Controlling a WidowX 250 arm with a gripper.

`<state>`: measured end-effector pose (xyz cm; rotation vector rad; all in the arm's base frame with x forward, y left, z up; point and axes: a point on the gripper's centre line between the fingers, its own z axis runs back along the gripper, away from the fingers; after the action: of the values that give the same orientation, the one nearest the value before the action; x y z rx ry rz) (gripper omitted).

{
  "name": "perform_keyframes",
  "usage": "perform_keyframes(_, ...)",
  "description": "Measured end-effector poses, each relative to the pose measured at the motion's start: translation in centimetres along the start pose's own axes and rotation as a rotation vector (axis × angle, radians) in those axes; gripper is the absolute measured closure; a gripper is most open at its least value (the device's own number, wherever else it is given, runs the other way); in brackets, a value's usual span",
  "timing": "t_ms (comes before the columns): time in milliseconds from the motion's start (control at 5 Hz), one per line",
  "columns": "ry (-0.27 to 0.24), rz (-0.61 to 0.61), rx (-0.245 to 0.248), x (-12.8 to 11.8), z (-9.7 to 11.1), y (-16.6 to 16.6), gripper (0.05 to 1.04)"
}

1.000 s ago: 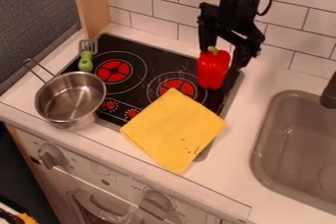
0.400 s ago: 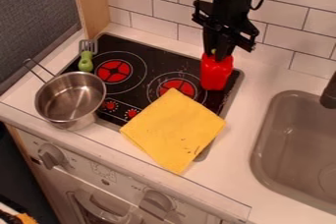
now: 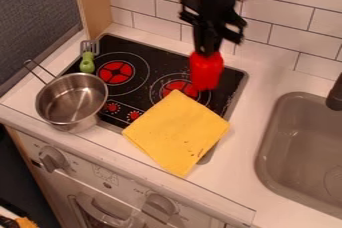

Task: Put the red pepper in the pot

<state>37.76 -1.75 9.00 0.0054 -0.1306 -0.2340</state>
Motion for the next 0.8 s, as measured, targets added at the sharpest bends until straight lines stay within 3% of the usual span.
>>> perform_keyframes(200, -0.091, 0.14, -0.005, -3.5, 5.5, 3.5, 0.987)
perform_keyframes(400, -0.069, 0.194, -0.023, -7.4, 6.8, 4.7, 0.987)
perform_keyframes(800, 0.005, 0.272, 0.062, -13.6, 5.8, 7.5, 0.987)
